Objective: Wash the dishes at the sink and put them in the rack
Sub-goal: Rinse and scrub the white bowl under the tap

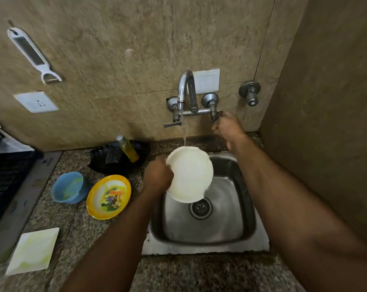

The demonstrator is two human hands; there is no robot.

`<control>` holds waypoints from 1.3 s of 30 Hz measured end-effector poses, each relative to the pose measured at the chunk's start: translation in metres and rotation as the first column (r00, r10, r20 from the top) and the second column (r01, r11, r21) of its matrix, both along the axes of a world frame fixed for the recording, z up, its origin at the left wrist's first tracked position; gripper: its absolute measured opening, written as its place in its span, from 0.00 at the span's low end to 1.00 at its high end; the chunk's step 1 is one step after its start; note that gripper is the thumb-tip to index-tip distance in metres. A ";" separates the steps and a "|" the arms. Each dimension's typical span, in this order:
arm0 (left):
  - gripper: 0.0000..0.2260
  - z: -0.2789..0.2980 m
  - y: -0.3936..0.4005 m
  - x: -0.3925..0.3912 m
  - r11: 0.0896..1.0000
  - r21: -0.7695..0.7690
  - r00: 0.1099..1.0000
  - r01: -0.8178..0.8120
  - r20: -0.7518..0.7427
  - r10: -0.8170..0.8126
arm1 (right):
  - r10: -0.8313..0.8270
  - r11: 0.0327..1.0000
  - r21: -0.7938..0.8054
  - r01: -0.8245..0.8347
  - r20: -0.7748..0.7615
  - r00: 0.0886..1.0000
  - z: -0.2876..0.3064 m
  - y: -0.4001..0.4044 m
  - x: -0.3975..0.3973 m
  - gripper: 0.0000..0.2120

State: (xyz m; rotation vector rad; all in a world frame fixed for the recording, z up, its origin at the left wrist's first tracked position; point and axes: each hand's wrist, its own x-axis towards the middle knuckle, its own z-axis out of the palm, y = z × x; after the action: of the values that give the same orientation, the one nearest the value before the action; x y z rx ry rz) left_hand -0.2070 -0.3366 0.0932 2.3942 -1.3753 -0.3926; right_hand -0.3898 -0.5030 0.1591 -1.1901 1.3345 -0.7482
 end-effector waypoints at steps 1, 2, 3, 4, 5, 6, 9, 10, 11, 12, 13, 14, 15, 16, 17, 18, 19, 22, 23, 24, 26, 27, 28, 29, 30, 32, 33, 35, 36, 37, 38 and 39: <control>0.12 0.001 0.002 0.000 0.999 -0.031 0.998 0.012 0.063 -0.010 | 0.022 0.999 -0.036 -0.022 -0.012 1.000 -0.002 0.005 0.003 0.17; 0.11 0.001 0.003 -0.001 0.998 -0.063 0.994 0.019 0.107 -0.012 | 0.046 0.997 -0.060 -0.046 -0.011 0.999 -0.004 0.009 0.005 0.22; 0.10 0.000 0.004 0.000 0.995 -0.098 0.990 0.025 0.140 -0.011 | 0.054 0.996 -0.067 -0.055 -0.015 0.998 -0.006 0.012 0.007 0.27; 0.10 0.000 0.005 0.000 0.990 -0.137 0.986 0.031 0.165 -0.008 | 0.047 0.996 -0.069 -0.049 -0.027 0.998 -0.009 0.015 0.008 0.33; 0.10 0.001 0.006 0.000 0.983 -0.182 0.984 0.033 0.179 0.000 | 0.049 0.997 -0.064 -0.053 -0.061 0.997 -0.008 0.020 0.008 0.38; 0.10 0.003 0.006 0.000 0.971 -0.238 0.984 0.035 0.180 0.008 | 0.074 0.995 -0.065 -0.081 -0.108 0.991 -0.010 0.023 0.008 0.41; 0.09 0.011 0.009 -0.001 0.910 -0.408 0.988 0.068 0.156 -0.004 | 0.290 0.956 0.021 -0.291 -0.189 0.938 -0.018 0.039 0.001 0.39; 0.10 0.013 0.010 -0.001 0.896 -0.439 0.989 0.070 0.146 -0.006 | 0.374 0.927 0.060 -0.371 -0.233 0.898 -0.024 0.041 -0.002 0.35; 0.11 0.015 0.010 0.000 0.885 -0.461 0.990 0.069 0.143 -0.002 | 0.439 0.897 0.081 -0.435 -0.283 0.853 -0.028 0.045 -0.005 0.29; 0.12 0.016 0.010 0.002 0.876 -0.477 0.989 0.072 0.148 0.000 | 0.466 0.882 0.086 -0.464 -0.313 0.828 -0.033 0.046 -0.006 0.24; 0.13 0.015 0.009 0.004 0.866 -0.493 0.987 0.084 0.159 -0.005 | 0.470 0.879 0.084 -0.470 -0.323 0.822 -0.036 0.047 -0.008 0.21; 0.13 0.016 0.009 0.005 0.858 -0.504 0.986 0.099 0.167 -0.015 | 0.462 0.882 0.067 -0.466 -0.309 0.831 -0.038 0.047 -0.009 0.20; 0.13 0.016 0.009 0.005 0.849 -0.515 0.985 0.115 0.171 -0.030 | 0.454 0.885 0.041 -0.464 -0.299 0.840 -0.036 0.047 -0.010 0.19; 0.13 0.016 0.009 0.005 0.845 -0.520 0.985 0.124 0.165 -0.043 | 0.435 0.888 -0.012 -0.460 -0.301 0.849 -0.036 0.047 -0.011 0.19; 0.13 0.015 0.009 0.006 0.844 -0.522 0.987 0.126 0.151 -0.054 | 0.412 0.884 -0.081 -0.460 -0.328 0.850 -0.031 0.048 -0.012 0.18; 0.13 0.014 0.008 0.008 0.846 -0.520 0.990 0.120 0.131 -0.060 | 0.379 0.872 -0.164 -0.461 -0.368 0.849 -0.027 0.048 -0.014 0.18; 0.14 0.013 0.007 0.009 0.847 -0.519 0.992 0.114 0.108 -0.067 | 0.342 0.849 -0.243 -0.470 -0.427 0.837 -0.022 0.049 -0.015 0.18; 0.14 0.015 0.005 0.007 0.834 -0.540 0.994 0.111 0.057 -0.096 | 0.241 0.757 -0.419 -0.501 -0.533 0.811 -0.004 0.052 -0.021 0.20; 0.14 0.018 0.004 0.006 0.822 -0.558 0.994 0.112 0.047 -0.104 | 0.229 0.740 -0.446 -0.504 -0.538 0.811 0.001 0.053 -0.022 0.21; 0.14 0.021 0.003 0.005 0.808 -0.579 0.993 0.113 0.036 -0.113 | 0.219 0.727 -0.468 -0.503 -0.537 0.815 0.004 0.053 -0.025 0.22; 0.13 0.027 0.001 0.001 0.783 -0.611 0.992 0.115 0.026 -0.125 | 0.189 0.714 -0.500 -0.490 -0.537 0.822 0.009 0.054 -0.029 0.22; 0.13 0.031 0.000 -0.001 0.777 -0.618 0.991 0.117 0.025 -0.129 | 0.172 0.712 -0.511 -0.481 -0.537 0.826 0.013 0.055 -0.031 0.23; 0.14 0.034 -0.001 -0.002 0.773 -0.623 0.991 0.116 0.021 -0.132 | 0.161 0.710 -0.521 -0.473 -0.534 0.830 0.015 0.055 -0.033 0.23; 0.14 0.037 -0.002 -0.004 0.768 -0.630 0.990 0.114 0.012 -0.137 | 0.148 0.710 -0.530 -0.463 -0.531 0.834 0.019 0.057 -0.035 0.25; 0.14 0.039 -0.003 -0.006 0.761 -0.640 0.990 0.110 0.000 -0.143 | 0.141 0.709 -0.537 -0.457 -0.527 0.838 0.022 0.059 -0.037 0.25; 0.13 0.044 -0.003 -0.010 0.746 -0.657 0.989 0.109 -0.005 -0.150 | 0.124 0.699 -0.555 -0.450 -0.525 0.842 0.024 0.061 -0.040 0.24; 0.13 0.045 -0.003 -0.011 0.742 -0.661 0.989 0.112 0.000 -0.149 | 0.111 0.694 -0.565 -0.445 -0.528 0.842 0.026 0.062 -0.041 0.25; 0.13 0.047 -0.004 -0.012 0.736 -0.667 0.989 0.114 0.008 -0.145 | 0.082 0.681 -0.585 -0.441 -0.536 0.840 0.028 0.063 -0.043 0.26; 0.13 0.048 -0.005 -0.011 0.736 -0.668 0.990 0.109 0.007 -0.140 | 0.068 0.673 -0.595 -0.440 -0.543 0.837 0.030 0.063 -0.044 0.27; 0.14 0.049 -0.005 -0.012 0.736 -0.669 0.991 0.104 0.005 -0.135 | 0.055 0.668 -0.601 -0.439 -0.548 0.835 0.032 0.064 -0.044 0.28; 0.15 0.050 -0.006 -0.012 0.734 -0.672 0.991 0.102 0.006 -0.131 | 0.050 0.661 -0.610 -0.437 -0.545 0.837 0.034 0.064 -0.045 0.28; 0.15 0.052 -0.006 -0.012 0.727 -0.679 0.991 0.104 0.011 -0.131 | 0.044 0.653 -0.621 -0.433 -0.540 0.841 0.036 0.065 -0.045 0.28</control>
State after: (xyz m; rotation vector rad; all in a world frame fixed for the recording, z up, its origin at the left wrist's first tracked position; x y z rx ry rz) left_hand -0.2195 -0.3425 0.1452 1.6854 -1.3512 0.0517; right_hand -0.4352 -0.4383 0.1956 -2.2981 1.2361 -0.8374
